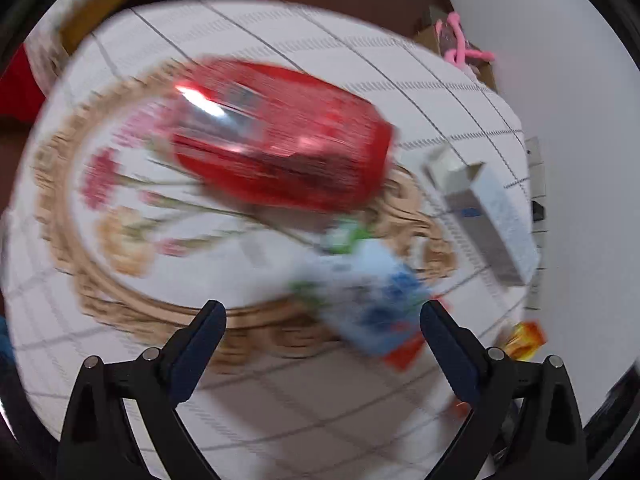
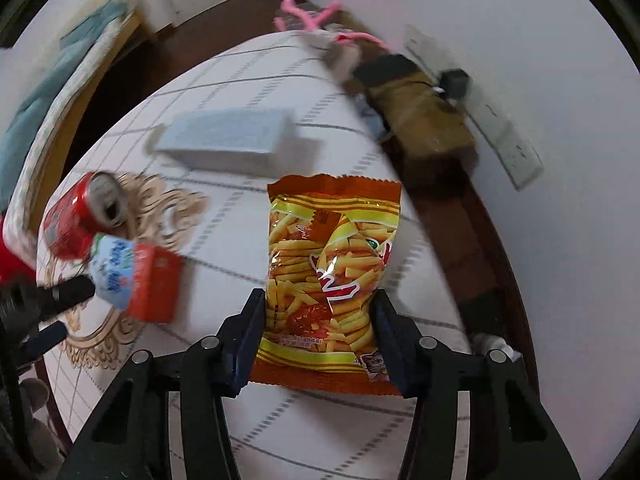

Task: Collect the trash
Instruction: 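Grasp the milk carton with the left tool while the right tool grasps the yellow snack bag, then lift both held items and carry them over the white bin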

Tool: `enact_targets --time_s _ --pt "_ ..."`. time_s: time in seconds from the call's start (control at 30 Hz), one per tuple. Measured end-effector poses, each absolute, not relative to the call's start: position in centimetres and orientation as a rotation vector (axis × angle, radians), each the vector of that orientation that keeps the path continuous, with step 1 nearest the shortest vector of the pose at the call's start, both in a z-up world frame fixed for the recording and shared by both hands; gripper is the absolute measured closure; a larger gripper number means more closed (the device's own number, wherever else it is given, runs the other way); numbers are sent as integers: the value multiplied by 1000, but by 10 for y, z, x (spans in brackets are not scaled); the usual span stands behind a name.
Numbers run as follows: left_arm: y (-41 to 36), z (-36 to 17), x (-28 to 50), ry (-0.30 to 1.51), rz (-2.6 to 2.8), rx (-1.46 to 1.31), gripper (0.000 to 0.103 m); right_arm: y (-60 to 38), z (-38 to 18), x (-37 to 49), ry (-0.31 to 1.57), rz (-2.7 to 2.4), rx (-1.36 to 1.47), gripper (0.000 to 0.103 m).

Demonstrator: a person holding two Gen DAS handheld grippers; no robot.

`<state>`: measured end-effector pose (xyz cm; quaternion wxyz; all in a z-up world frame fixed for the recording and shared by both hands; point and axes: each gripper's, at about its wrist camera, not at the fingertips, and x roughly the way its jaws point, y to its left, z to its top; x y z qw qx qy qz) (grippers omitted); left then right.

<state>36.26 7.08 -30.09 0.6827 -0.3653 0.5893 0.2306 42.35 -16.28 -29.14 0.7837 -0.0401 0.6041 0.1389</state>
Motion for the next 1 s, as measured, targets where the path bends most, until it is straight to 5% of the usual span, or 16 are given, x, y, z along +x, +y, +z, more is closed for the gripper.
enact_targets --time_s 0.13,0.23,0.33,0.67,1.0 --pt "67 -319 387 1368 544 -873 7 -173 -292 429 1317 283 -71 48" --pt "59 -312 390 1352 581 -796 32 -171 -292 425 1315 283 -99 48" --pt "54 -309 380 1364 532 -700 40 -170 -293 423 1316 302 -108 48" --pt "46 -298 278 1436 394 -231 44 -162 -291 381 1336 461 -137 48" --pt "46 -307 213 1413 406 -365 45 -133 -289 297 1355 626 -227 48"
